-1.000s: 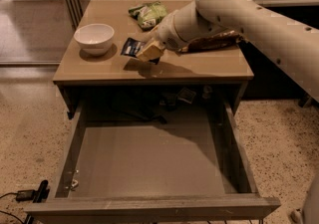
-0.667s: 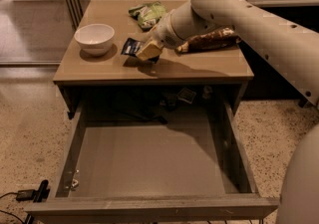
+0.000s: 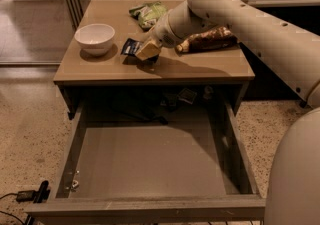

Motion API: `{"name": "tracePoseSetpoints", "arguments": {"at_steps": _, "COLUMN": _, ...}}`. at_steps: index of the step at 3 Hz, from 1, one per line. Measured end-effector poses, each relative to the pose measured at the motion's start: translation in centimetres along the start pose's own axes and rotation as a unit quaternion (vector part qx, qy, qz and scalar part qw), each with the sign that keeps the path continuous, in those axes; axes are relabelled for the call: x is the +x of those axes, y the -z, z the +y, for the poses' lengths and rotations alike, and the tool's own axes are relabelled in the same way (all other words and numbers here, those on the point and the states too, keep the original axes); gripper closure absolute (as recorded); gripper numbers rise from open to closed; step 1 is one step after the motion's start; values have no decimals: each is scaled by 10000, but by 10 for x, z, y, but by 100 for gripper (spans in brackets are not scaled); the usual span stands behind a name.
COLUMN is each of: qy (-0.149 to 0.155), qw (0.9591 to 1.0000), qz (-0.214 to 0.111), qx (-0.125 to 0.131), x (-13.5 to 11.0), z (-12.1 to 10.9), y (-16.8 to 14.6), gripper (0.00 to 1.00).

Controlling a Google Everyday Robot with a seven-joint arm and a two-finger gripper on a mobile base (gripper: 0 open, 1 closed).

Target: Pick rxbar blueberry from top drawer and place on counter

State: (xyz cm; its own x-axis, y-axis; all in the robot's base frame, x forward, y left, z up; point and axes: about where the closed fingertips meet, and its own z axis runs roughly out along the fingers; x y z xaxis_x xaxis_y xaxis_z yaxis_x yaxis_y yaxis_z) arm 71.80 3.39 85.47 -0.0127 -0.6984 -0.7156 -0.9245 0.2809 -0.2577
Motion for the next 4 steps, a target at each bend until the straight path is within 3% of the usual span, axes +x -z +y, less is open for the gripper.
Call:
{"name": "tracePoseSetpoints", "arguments": {"at_steps": 3, "qy": 0, "qw": 10000, "qz": 0, "qx": -1, "x": 0, "z": 0, "y": 0, "gripper": 4}}
{"name": "tracePoseSetpoints", "arguments": {"at_steps": 4, "qy": 0, "qw": 10000, "qz": 0, "qx": -1, "x": 0, "z": 0, "y": 0, "gripper": 0}}
